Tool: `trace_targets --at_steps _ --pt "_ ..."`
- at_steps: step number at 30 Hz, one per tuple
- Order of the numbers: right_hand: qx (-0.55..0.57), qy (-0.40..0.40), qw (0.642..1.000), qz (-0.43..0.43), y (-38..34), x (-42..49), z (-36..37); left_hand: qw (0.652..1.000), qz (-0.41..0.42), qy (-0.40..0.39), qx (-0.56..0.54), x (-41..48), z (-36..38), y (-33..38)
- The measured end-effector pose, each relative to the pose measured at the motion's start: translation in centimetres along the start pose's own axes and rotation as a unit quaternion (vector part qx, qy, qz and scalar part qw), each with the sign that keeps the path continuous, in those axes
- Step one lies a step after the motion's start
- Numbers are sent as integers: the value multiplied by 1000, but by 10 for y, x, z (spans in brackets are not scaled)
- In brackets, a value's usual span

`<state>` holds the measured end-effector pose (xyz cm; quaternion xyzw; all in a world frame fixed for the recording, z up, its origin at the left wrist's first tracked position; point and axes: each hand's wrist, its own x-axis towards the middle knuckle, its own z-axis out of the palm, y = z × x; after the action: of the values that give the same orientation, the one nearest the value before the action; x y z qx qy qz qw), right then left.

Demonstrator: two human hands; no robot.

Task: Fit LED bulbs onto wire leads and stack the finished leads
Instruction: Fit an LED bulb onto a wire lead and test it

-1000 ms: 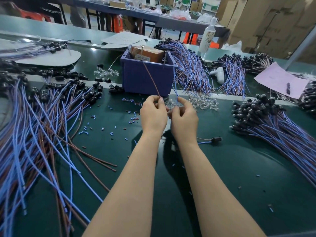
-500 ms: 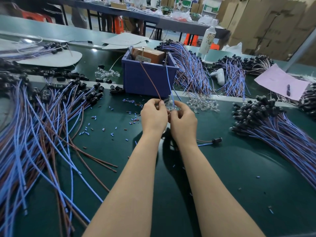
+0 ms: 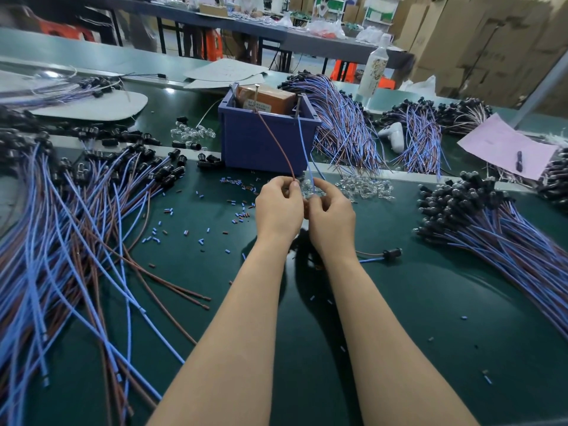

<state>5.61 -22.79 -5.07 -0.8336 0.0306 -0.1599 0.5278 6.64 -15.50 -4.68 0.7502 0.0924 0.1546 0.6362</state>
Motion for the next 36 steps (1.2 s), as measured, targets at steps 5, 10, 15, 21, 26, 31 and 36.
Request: trace_targets --at_steps 5,10,15,21,26,31,36 --pt "13 -4 1000 9 0 0 1 1000 -1 -2 -5 0 0 -1" --pt "20 -5 1000 10 1 0 1 1000 6 -2 -2 -1 -1 0" --pt "23 -9 1000 9 1 1 2 1000 6 -5 -7 -1 -1 0" --pt "26 -14 1000 12 0 0 1 1000 14 -2 -4 -1 0 -1" --pt "14 -20 1000 3 -2 -1 0 1000 19 -4 -1 -1 -1 -1" --pt "6 -25 1000 2 -2 -1 -1 1000 21 -10 1 -1 -1 -1" --pt "-1 -24 1000 3 -2 -1 -1 1000 16 -11 -7 -2 -2 0"
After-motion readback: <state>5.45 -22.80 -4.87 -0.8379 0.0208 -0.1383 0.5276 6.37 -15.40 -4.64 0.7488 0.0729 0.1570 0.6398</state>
